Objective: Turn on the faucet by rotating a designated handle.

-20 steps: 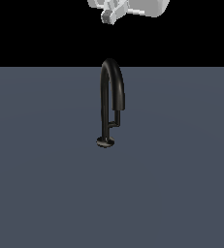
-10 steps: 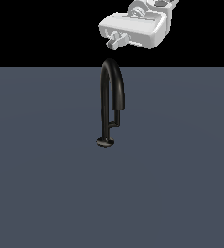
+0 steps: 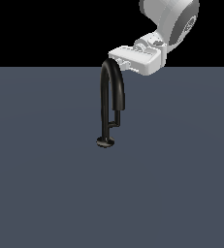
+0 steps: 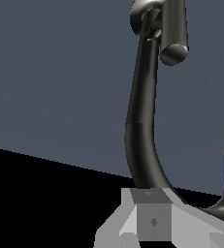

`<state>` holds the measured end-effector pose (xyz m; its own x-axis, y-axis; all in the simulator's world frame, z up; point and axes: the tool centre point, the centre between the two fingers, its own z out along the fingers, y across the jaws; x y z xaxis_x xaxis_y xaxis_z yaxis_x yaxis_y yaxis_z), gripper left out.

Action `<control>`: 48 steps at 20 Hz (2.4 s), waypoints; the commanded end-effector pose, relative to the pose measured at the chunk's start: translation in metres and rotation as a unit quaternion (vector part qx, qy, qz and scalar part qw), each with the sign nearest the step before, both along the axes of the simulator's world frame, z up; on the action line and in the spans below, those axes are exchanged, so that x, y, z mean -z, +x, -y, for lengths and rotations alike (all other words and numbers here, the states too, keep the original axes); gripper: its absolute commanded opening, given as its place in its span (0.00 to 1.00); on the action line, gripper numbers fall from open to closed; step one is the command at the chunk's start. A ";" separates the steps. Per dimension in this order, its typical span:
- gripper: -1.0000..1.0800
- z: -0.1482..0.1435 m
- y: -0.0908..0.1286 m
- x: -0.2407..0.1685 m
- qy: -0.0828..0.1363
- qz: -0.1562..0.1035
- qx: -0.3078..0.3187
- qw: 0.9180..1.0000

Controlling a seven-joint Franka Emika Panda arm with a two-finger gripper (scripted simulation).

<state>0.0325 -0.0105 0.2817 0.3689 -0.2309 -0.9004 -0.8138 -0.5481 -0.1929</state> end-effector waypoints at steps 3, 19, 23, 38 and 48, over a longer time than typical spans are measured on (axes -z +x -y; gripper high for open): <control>0.00 0.003 0.014 0.032 0.035 -0.045 0.036 0.998; 0.00 0.001 0.039 0.130 0.130 -0.174 0.141 0.966; 0.00 0.000 0.040 0.139 0.138 -0.185 0.150 0.961; 0.00 0.003 0.026 0.135 0.138 -0.186 0.151 0.961; 0.00 0.008 0.005 0.127 0.138 -0.186 0.151 0.961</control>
<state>0.0433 -0.0170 0.1513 -0.0354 -0.0128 -0.9993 -0.9702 -0.2393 0.0374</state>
